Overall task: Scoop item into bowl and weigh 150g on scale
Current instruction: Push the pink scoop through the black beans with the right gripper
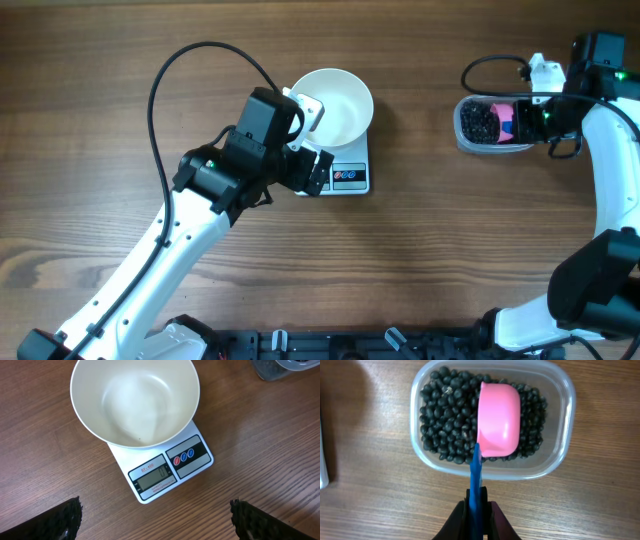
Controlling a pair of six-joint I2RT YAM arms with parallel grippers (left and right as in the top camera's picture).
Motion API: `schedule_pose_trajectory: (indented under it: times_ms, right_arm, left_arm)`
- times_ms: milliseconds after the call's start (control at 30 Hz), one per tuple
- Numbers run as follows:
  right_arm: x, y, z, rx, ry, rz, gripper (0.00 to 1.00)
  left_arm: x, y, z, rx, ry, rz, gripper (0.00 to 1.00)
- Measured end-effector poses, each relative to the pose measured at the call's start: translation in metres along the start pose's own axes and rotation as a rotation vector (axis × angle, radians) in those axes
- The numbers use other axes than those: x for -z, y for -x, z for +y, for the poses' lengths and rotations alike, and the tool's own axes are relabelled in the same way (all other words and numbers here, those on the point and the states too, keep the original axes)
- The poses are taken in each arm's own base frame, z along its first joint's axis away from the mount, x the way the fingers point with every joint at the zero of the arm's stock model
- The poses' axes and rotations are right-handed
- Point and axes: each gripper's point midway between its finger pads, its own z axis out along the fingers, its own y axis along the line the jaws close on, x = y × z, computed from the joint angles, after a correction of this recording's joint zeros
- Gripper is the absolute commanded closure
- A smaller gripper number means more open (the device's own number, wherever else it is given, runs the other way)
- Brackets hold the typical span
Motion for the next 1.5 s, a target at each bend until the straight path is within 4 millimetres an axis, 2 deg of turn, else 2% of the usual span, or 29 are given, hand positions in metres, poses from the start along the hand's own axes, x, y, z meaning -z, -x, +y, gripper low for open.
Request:
schedule_pose_trajectory:
  times_ms: [400, 733, 1167, 1267, 1500]
  right_arm:
    - [0.006, -0.011, -0.013, -0.046, 0.154, -0.038, 0.95]
    - [-0.005, -0.010, -0.006, -0.073, 0.238, -0.028, 0.96]
    - [-0.005, -0.009, -0.003, -0.076, 0.259, -0.032, 0.96]
    - [-0.006, -0.003, -0.004, -0.073, 0.256, -0.057, 0.96]
    - [-0.010, -0.009, 0.001, -0.091, 0.291, -0.022, 0.96]
  left_arm:
    - [0.000, 0.000, 0.000, 0.000, 0.000, 0.000, 0.00]
    - [0.000, 0.000, 0.000, 0.000, 0.000, 0.001, 0.00]
    - [0.000, 0.000, 0.000, 0.000, 0.000, 0.001, 0.00]
    - [0.000, 0.000, 0.000, 0.000, 0.000, 0.000, 0.00]
    - [0.000, 0.000, 0.000, 0.000, 0.000, 0.000, 0.00]
